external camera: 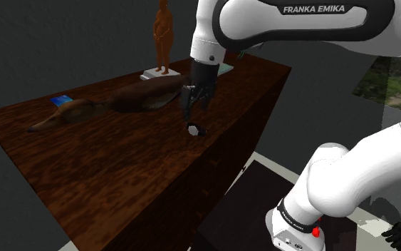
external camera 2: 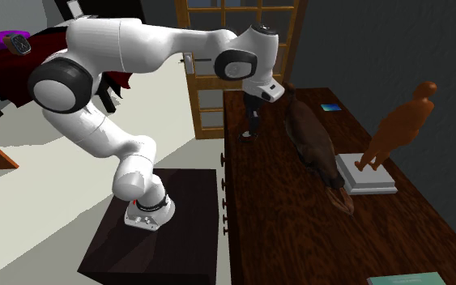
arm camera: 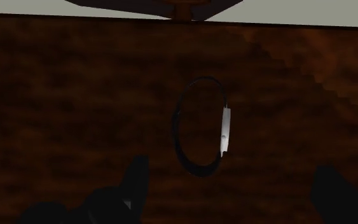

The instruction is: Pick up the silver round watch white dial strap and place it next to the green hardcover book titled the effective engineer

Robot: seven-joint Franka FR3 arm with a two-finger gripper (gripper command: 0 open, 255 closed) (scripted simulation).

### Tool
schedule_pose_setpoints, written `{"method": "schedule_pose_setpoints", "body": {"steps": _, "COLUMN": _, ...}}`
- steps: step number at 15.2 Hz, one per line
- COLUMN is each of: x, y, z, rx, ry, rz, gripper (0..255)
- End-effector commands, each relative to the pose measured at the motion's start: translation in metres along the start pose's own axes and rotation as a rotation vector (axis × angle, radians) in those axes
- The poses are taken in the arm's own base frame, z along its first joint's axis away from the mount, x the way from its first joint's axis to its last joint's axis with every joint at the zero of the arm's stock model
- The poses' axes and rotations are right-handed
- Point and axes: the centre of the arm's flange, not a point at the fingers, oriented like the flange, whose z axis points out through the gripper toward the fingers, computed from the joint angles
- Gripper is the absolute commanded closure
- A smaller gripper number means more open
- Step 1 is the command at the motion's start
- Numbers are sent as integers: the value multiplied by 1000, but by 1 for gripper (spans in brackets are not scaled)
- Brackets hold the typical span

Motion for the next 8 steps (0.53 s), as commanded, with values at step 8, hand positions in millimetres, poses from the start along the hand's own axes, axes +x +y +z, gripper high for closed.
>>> {"method": "schedule_pose_setpoints", "body": {"steps": 8, "x": 2, "y": -2, "z": 33, "rx": 1, "ry": 0, "rz": 0, "gripper": 0}}
